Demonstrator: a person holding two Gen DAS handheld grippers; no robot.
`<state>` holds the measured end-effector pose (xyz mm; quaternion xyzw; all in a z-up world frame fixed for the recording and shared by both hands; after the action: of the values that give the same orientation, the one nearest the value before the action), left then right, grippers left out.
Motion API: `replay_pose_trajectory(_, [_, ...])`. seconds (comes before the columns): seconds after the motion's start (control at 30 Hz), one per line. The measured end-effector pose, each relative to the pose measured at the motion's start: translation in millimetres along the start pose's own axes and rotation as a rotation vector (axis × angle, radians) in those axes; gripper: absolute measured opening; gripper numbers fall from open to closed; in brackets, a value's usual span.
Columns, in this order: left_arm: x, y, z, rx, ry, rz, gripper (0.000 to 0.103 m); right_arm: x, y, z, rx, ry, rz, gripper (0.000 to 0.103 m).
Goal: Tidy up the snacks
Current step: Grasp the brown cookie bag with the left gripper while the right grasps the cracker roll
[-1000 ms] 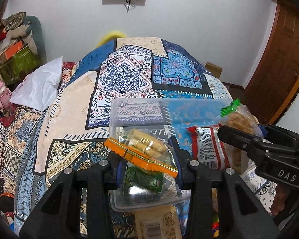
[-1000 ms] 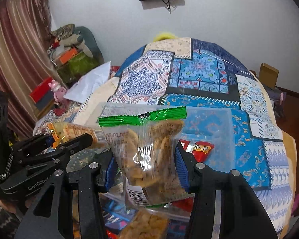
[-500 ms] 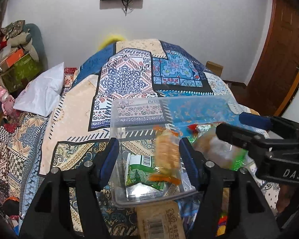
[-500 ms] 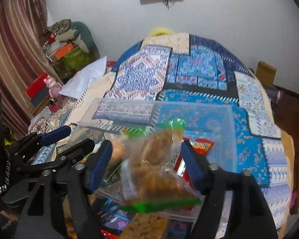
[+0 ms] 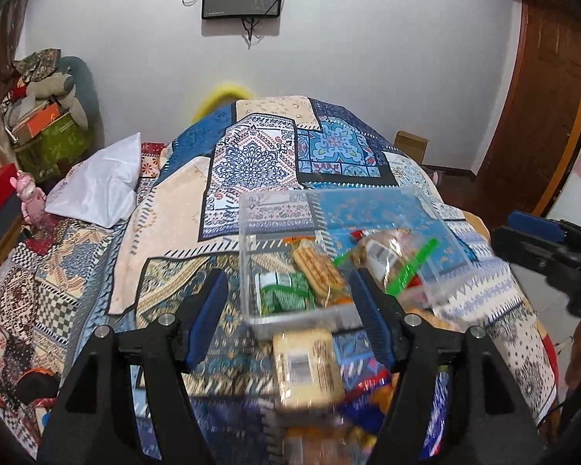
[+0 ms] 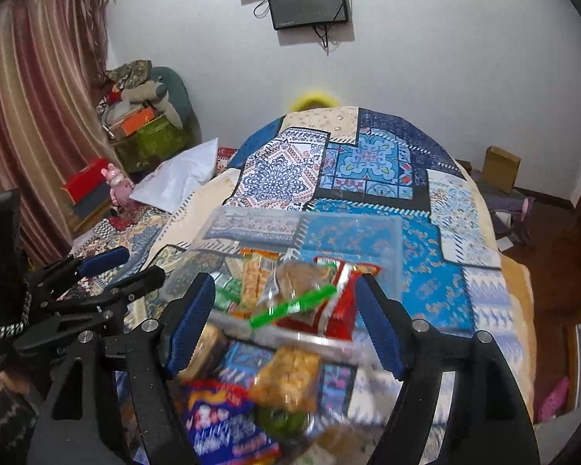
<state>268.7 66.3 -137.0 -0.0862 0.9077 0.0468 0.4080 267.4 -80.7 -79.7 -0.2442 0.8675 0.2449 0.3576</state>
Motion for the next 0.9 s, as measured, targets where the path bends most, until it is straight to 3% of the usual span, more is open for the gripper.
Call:
replay_pose_trajectory(0.4, [73, -1, -30, 0.004, 0.092, 0.008, 0.067, 57, -3, -51, 0.015, 0.017, 0.057, 0.072])
replay_pose_trajectory(0.7, [126, -6, -27, 0.029, 0.185, 0.001, 0.067, 120, -22, -31, 0.023, 0.142, 0.134, 0.072])
replay_pose_trajectory(0.9, [141, -11, -20, 0.056, 0.205, -0.014, 0.067, 154, -36, -3, 0.006, 0.231, 0.224, 0.072])
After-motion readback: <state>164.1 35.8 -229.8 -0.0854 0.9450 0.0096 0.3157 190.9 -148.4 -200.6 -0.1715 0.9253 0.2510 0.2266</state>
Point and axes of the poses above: each gripper's, at about its wrist camera, not at the fingertips, and z roughly the way its jaws point, y to its left, x to its underside, the point moved 9 cm from there along z, roughly the way its jaws point, and after that the axes turned 8 degrees about -x, right-handed, at the moved point
